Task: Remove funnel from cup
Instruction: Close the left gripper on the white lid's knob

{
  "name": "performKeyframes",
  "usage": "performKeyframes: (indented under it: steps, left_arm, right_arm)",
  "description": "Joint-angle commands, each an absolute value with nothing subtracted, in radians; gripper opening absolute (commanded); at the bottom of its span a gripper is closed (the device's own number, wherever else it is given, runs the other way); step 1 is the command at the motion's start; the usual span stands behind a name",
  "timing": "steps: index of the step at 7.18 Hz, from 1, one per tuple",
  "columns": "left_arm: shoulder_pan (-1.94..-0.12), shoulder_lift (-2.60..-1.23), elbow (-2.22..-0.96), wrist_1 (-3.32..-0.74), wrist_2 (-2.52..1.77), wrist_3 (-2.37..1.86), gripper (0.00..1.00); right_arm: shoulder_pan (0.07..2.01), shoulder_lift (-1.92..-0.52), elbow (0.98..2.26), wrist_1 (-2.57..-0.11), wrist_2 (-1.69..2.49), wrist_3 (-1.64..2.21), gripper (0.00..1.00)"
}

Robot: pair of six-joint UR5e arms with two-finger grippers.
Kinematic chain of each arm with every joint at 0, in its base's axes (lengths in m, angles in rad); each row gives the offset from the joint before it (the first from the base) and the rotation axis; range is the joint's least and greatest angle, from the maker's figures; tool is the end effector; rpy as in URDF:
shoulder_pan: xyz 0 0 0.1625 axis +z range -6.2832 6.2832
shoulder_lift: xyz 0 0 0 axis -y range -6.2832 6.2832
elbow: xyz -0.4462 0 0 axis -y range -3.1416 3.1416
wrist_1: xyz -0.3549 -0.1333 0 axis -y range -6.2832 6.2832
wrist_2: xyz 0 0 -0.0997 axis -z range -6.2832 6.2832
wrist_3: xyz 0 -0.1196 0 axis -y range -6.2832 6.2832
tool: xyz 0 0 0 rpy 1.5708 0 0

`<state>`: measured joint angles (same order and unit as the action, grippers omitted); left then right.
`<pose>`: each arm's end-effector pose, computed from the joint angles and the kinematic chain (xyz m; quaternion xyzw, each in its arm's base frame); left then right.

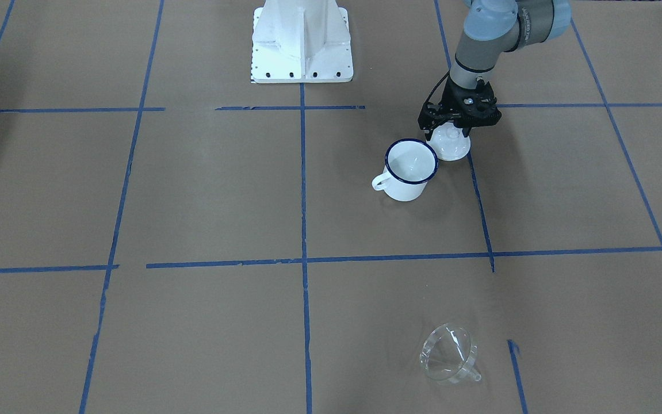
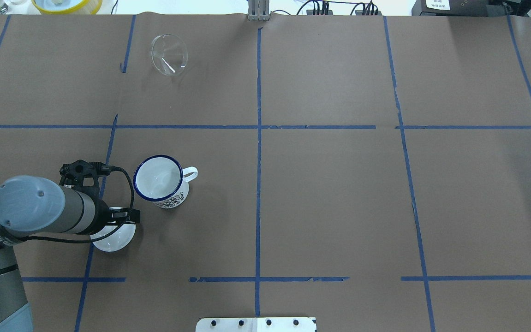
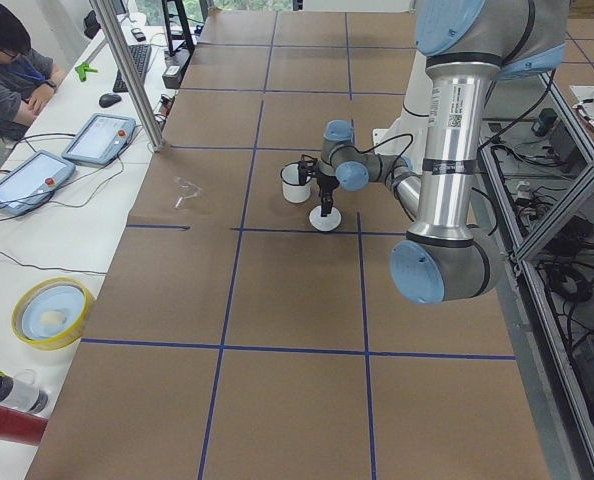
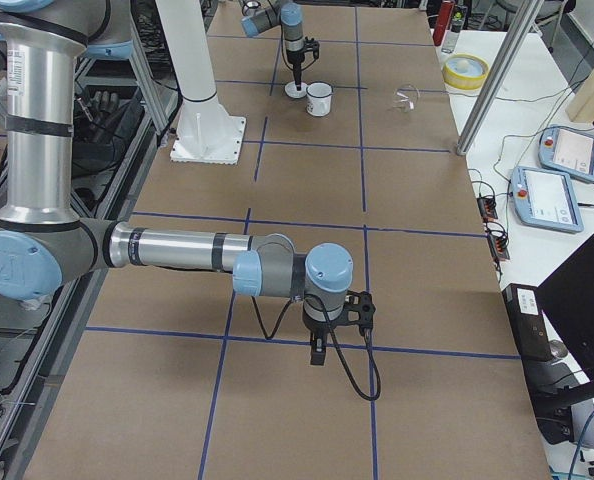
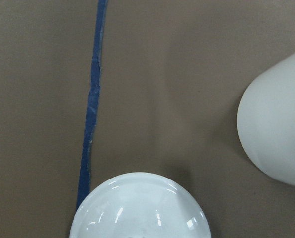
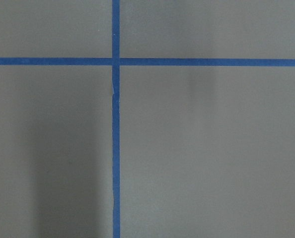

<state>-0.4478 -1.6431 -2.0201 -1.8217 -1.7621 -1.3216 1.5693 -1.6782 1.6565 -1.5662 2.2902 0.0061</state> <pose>0.3968 -0.3132 0.4452 0.0449 0.3827 -0.0556 0.9211 0.0539 -0.4052 0.7055 -0.0093 -0.3519 0.0052 0.9360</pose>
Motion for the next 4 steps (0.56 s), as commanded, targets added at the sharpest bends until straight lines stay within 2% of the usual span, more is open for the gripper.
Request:
performKeyframes:
  steps: [1,4]
  left_arm:
    - [-0.449,-1.594,-2.025,-1.897,-1.763,-1.318,0.92]
    - [-0.448,-1.575,-2.028,-1.916,-1.767,-1.301,0.89]
  right_arm:
    - [1.569,-1.678,1.655,-1.566,2.29,0.006,1.0]
    - [1.569,-1.678,1.657,-1.566,2.29,0.006,1.0]
